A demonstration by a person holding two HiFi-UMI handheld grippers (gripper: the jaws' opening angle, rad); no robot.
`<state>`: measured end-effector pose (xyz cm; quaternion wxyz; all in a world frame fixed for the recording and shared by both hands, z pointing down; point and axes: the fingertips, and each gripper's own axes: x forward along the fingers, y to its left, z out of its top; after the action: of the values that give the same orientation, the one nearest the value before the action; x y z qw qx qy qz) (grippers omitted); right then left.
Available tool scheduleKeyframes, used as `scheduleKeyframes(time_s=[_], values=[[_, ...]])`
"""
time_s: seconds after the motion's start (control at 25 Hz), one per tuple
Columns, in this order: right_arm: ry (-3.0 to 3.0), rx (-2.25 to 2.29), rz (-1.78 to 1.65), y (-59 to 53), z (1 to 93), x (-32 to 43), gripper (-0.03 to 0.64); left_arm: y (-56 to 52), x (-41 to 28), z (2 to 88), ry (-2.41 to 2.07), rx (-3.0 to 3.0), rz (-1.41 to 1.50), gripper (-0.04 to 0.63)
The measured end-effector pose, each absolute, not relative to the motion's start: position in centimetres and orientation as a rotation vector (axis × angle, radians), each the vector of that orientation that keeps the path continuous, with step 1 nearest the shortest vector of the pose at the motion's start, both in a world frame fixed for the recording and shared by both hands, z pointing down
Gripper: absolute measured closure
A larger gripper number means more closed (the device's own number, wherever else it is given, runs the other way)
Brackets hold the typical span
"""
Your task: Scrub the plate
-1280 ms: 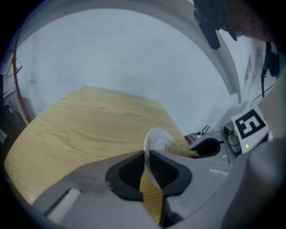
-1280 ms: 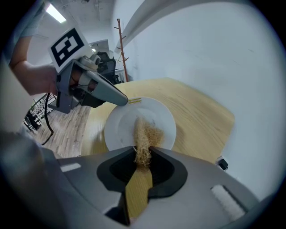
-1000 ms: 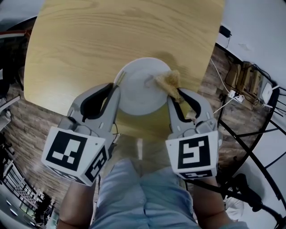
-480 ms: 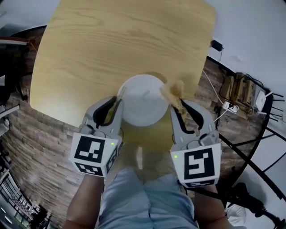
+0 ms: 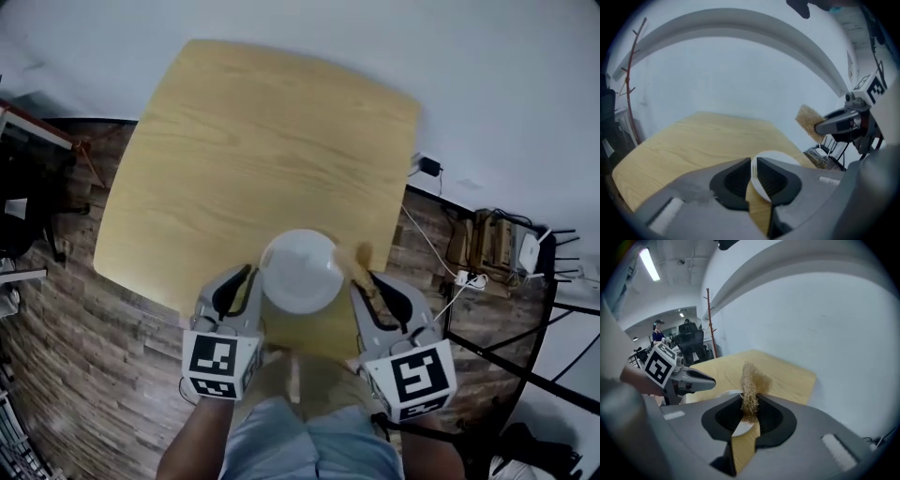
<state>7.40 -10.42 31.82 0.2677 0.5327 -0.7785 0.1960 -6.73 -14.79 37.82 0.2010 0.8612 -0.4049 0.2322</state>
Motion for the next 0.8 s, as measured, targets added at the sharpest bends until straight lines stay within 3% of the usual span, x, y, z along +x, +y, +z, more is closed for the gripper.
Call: scheduleKeyframes(time_s=[0.44, 0.8], values=[[-2.453, 1.675, 0.229, -9.4, 17.0, 2.2, 0.54, -12.5, -7.9, 13.7, -1.384, 2.76, 0.065, 0.574], [-2.449, 1.76, 0.019, -5.0, 11.6, -0.3, 0.545, -7.0, -9.5, 8.7, -1.424, 2.832, -0.046, 0.574]])
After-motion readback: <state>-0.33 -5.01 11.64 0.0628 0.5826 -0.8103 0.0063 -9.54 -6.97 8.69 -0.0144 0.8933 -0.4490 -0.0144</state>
